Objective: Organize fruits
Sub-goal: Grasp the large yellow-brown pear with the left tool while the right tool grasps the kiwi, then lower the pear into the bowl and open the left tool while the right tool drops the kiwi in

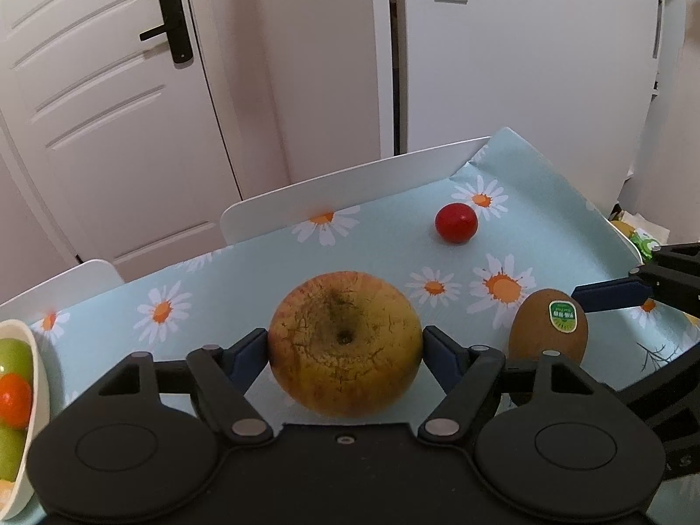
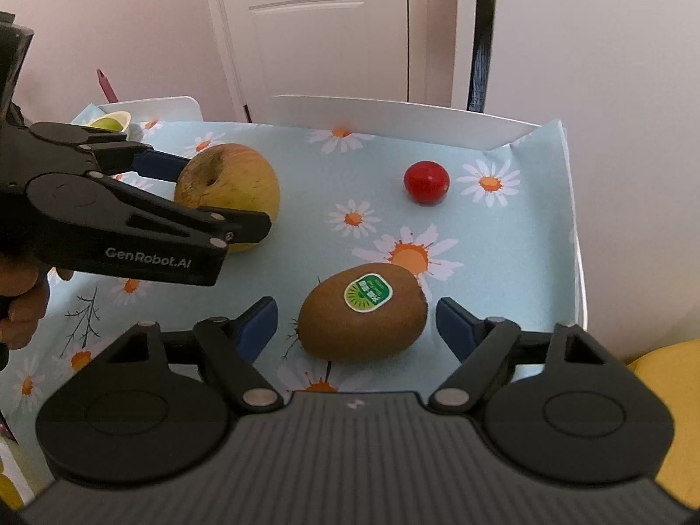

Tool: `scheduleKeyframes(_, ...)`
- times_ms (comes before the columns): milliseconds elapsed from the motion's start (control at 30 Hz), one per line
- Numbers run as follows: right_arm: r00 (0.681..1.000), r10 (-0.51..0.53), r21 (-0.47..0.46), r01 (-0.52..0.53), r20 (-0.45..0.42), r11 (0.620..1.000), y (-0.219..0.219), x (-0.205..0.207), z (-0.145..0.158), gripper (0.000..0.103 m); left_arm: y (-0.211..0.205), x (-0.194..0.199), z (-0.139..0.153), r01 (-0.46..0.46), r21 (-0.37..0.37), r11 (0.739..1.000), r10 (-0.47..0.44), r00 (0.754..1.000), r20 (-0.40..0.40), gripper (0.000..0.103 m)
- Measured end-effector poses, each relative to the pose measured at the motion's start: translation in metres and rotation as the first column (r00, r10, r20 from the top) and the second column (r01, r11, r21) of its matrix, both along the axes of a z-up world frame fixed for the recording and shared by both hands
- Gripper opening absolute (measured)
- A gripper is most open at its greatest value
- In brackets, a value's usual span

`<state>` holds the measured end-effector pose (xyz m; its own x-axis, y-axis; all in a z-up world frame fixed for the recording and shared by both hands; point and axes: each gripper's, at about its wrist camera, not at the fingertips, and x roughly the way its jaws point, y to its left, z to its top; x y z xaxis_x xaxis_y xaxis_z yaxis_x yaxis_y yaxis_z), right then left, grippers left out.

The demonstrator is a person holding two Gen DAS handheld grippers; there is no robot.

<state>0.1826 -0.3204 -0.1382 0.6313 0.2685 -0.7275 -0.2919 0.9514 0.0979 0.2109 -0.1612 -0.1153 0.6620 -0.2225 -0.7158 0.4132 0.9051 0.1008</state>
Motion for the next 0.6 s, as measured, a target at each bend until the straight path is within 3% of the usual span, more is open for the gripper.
scheduleKeyframes(133,1.0,0.001,-0.017,-0.001,0.004,1.0,0.003,0.001,-0.002,0.087,0.004,-0.003,0.0,-0.005,0.002,1.0,0.005,1.0,0.0,0.079)
scheduleKeyframes(167,1.0,-0.002,-0.025,0.002,0.009,1.0,0.003,0.001,-0.002,0.081,0.005,-0.004,0.0,-0.007,0.002,1.0,0.007,1.0,0.0,0.079)
scheduleKeyframes(600,0.999,0.003,-0.078,0.0,0.037,0.997,0.009,0.002,-0.004,0.078,0.017,-0.019,0.002,-0.032,-0.004,0.999,0.032,0.999,-0.004,0.079)
